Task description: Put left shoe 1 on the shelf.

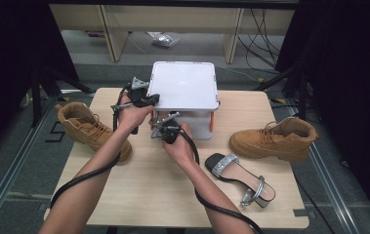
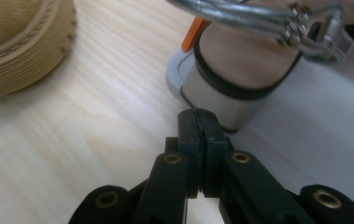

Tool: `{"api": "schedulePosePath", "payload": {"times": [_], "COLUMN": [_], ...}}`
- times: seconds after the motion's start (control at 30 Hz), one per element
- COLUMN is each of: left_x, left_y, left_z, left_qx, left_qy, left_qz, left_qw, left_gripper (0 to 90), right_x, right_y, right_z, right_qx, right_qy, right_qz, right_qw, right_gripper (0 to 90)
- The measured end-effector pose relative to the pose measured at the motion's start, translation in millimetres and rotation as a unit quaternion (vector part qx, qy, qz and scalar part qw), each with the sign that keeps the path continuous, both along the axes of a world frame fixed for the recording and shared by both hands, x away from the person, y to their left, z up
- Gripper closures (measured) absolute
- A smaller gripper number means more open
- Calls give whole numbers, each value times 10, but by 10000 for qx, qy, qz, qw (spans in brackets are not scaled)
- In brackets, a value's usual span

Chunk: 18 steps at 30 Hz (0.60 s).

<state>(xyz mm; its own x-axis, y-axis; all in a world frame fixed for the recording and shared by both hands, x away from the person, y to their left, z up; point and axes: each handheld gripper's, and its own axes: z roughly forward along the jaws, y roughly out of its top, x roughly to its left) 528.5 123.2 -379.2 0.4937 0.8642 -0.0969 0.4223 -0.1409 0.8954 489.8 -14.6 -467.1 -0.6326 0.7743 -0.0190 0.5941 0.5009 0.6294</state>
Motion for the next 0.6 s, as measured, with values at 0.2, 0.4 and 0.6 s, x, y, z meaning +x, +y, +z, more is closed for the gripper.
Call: {"api": "schedulePosePath", "payload": {"times": [0.2,0.4,0.6], "left_x": [1,0,3], "left_y": [11,3,1], "left_z": [5,6,11], "left_qx": [42,27,42], "left_qy": [29,25,33], "left_qz": [-13,1,-8], "left_qw": [10000,10000,10000], "left_gripper": [896,896,896], "right_x": [86,112,164], "right_y": [51,56,61], "right_z": [-11,-3,-10], "right_qx": [-16,11,-173], "right_qy": [-165,-189,-389], "right_qz": [-111,-125,-98], "right_qw": [9998,9997,9990], "right_gripper": [900,900,900]}}
